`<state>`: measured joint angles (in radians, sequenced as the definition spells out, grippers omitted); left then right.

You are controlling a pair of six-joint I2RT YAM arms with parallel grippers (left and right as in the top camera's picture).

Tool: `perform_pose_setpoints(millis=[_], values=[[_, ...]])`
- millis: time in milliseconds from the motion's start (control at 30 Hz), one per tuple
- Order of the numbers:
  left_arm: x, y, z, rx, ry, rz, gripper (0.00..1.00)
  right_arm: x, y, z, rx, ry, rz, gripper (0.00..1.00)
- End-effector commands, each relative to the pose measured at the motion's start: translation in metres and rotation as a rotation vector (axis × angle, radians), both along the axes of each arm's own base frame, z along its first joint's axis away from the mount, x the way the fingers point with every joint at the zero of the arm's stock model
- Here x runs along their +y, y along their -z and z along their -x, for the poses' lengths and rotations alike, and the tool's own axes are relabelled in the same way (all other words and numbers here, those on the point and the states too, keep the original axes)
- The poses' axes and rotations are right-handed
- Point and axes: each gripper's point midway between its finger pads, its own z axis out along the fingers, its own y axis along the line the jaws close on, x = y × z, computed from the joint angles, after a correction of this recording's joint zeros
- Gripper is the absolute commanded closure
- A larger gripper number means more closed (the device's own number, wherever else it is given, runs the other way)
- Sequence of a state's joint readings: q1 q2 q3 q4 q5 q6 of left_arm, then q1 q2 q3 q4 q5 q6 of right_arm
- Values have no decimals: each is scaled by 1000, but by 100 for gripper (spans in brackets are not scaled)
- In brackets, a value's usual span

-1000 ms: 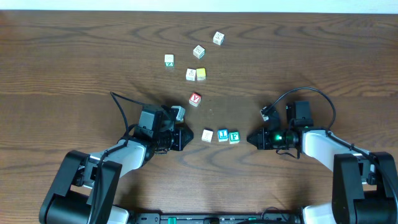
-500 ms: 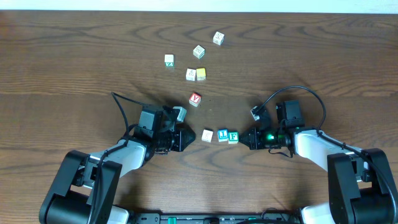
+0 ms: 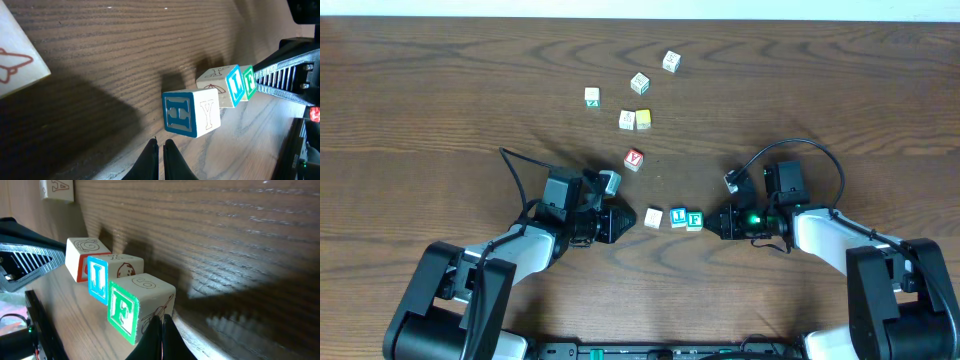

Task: Lift 3 blocks
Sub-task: 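Squeeze the block row between left and right grippers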

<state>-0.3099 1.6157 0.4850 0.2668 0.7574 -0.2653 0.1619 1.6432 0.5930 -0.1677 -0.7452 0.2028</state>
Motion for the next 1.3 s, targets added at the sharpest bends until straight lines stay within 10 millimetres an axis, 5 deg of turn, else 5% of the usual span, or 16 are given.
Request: perform_pose_setpoints(millis=[0, 333, 800, 1067, 1267], values=[[-4, -5, -4, -8, 8, 15, 93, 9, 1, 9, 30, -21, -23, 99], [-4, -5, -4, -11, 8, 16, 93, 25, -3, 11, 1, -68, -38, 99], [-1, -2, -7, -17, -8, -5, 93, 7, 11, -3, 6, 39, 78, 99], [0, -2, -7, -18, -11, -10, 93, 9, 16, 18, 93, 15, 88, 99], [20, 15, -13, -1, -90, -129, 93, 7, 20, 29, 141, 6, 112, 99]])
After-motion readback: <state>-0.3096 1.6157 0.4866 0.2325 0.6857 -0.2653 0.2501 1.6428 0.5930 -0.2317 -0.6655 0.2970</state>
